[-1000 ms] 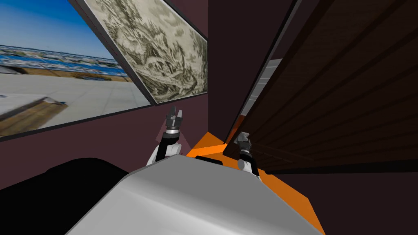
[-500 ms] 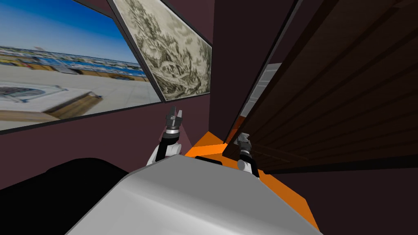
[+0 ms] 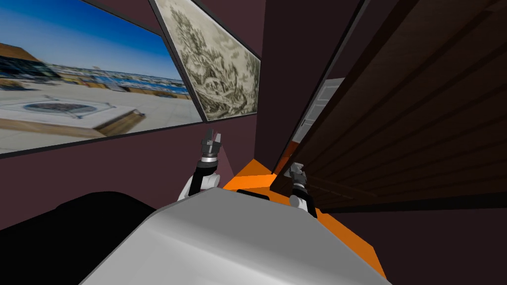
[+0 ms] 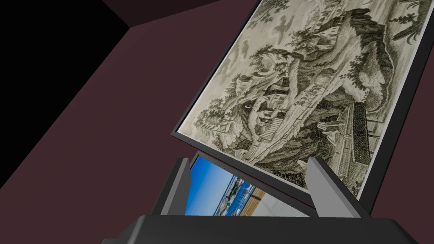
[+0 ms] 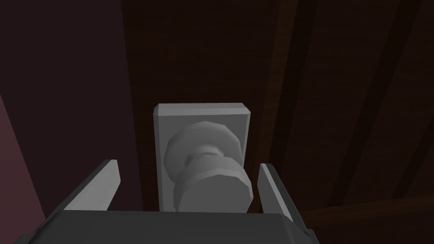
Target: Pull the door open
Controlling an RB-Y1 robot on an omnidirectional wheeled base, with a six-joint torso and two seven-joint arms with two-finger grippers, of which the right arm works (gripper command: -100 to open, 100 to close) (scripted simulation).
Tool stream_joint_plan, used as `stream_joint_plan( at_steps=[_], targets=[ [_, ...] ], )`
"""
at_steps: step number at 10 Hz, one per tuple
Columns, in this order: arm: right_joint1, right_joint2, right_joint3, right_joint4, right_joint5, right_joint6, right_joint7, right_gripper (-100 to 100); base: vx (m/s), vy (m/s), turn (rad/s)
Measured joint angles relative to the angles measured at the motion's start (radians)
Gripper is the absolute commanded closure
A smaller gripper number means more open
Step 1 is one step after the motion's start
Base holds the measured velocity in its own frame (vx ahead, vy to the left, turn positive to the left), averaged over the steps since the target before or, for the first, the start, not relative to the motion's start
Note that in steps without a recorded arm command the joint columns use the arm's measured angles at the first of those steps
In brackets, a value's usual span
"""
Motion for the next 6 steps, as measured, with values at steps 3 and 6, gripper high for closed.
stream_joint_plan(
  at_steps=[3, 6],
  targets=[
    [-0.005, -0.017, -0.019, 0.021, -0.008, -0.014, -0.019, 100, 0.003, -0.010, -0.017],
    [-0.005, -0.018, -0.021, 0.019, -0.008, -0.015, -0.017, 100, -0.001, 0.000, 0.007]
  ],
)
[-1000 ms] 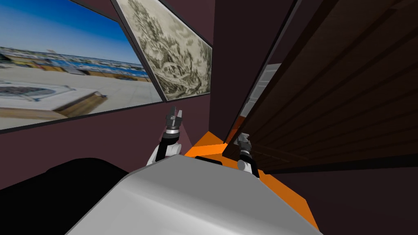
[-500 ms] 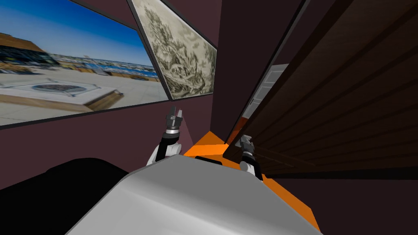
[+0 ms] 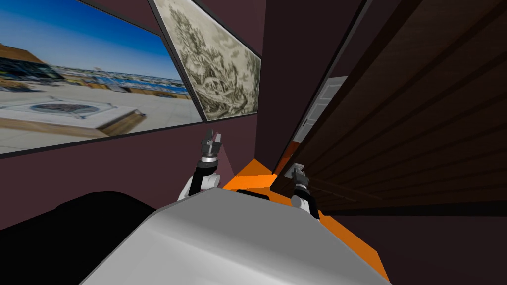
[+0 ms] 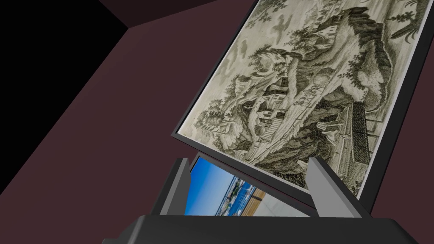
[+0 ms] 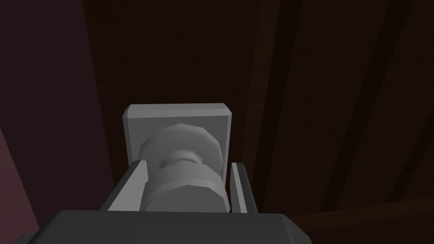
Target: Pull the door open
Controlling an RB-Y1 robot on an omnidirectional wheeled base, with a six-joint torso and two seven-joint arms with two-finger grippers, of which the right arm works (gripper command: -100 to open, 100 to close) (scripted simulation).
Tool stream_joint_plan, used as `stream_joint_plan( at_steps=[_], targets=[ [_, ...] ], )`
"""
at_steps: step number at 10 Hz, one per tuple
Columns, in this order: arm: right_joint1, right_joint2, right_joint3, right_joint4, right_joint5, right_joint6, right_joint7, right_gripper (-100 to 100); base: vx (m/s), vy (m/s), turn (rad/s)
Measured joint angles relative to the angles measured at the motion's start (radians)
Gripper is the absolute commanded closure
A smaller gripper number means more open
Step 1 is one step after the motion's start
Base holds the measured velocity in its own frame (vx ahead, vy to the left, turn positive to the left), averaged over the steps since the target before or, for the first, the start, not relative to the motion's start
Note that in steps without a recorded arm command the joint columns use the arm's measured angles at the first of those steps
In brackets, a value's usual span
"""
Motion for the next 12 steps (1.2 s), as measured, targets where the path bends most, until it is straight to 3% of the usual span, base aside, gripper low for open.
stream_joint_plan(
  at_steps=[2, 5, 12],
  targets=[
    [0.000, 0.000, 0.000, 0.000, 0.000, 0.000, 0.000, 100, -0.056, -0.021, 0.090],
    [-0.001, -0.048, 0.010, 0.006, -0.006, -0.015, -0.037, 100, -0.227, -0.077, 0.254],
    [0.008, -0.170, 0.067, 0.036, -0.020, -0.042, -0.148, 100, -0.220, -0.066, 0.223]
  ],
)
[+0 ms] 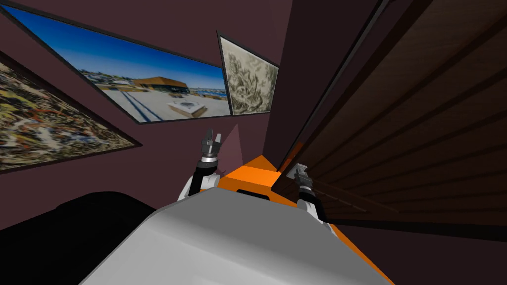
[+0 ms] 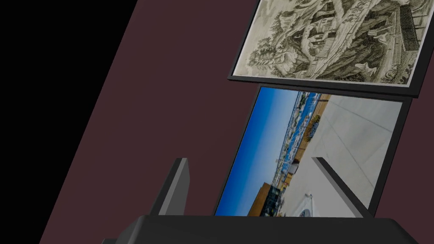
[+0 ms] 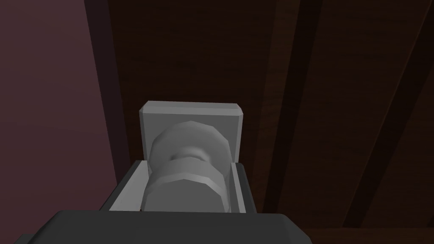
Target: Pull the door open
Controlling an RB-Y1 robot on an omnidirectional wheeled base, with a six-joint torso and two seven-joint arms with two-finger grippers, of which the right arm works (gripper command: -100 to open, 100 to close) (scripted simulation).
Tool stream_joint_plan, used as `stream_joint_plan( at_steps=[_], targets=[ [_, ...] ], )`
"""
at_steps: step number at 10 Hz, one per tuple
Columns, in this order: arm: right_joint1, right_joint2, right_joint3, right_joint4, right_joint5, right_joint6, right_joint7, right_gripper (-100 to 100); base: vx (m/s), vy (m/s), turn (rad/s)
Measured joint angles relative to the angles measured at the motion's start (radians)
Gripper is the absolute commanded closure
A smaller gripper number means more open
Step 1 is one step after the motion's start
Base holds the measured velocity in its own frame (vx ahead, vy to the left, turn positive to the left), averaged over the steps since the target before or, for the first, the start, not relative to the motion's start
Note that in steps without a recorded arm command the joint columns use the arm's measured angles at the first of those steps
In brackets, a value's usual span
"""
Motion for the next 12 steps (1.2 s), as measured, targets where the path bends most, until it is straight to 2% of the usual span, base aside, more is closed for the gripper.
stream_joint_plan(
  at_steps=[4, 5, 12],
  targets=[
    [0.001, -0.055, 0.027, 0.010, -0.006, -0.014, -0.051, 100, -0.182, -0.053, 0.139],
    [0.002, -0.055, 0.030, 0.011, -0.005, -0.013, -0.053, 100, -0.150, -0.037, 0.151],
    [0.024, -0.124, 0.078, 0.005, 0.010, -0.051, -0.118, 100, -0.220, -0.041, 0.128]
  ],
)
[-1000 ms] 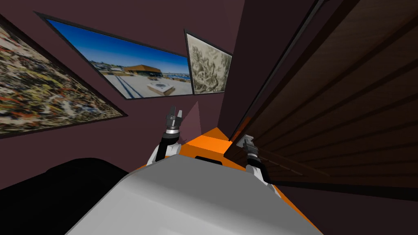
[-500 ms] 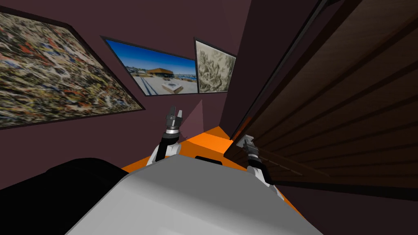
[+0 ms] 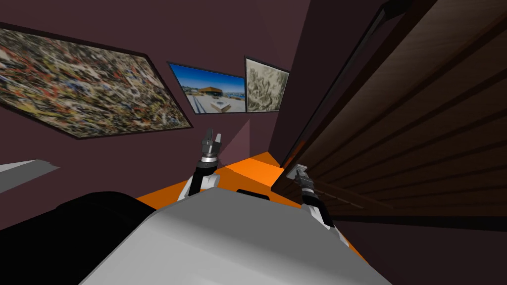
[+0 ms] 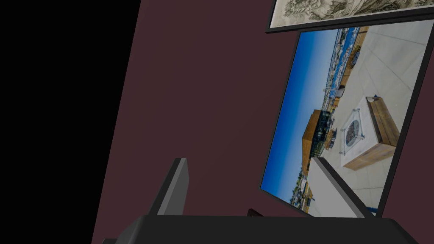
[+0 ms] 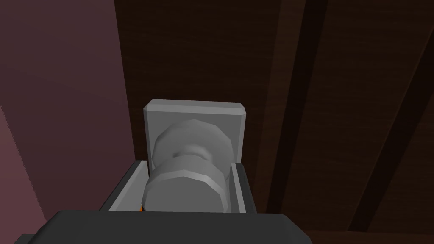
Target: Pull the door open
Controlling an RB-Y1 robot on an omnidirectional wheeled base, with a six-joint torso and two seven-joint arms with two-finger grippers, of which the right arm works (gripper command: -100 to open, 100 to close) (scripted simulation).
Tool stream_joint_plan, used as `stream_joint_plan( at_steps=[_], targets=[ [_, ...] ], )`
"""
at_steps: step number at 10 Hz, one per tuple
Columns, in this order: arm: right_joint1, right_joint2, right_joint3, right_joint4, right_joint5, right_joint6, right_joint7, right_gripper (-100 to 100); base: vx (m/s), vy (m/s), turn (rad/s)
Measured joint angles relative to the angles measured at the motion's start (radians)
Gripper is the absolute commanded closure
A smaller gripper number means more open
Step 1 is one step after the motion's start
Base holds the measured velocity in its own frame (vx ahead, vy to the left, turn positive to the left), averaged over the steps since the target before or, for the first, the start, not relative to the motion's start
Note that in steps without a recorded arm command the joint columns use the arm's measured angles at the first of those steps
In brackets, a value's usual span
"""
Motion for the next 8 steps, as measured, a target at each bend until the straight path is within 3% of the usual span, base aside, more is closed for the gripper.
stream_joint_plan(
  at_steps=[8],
  targets=[
    [0.024, -0.057, 0.042, -0.010, 0.014, -0.039, -0.053, 100, -0.181, -0.044, 0.114]
  ],
)
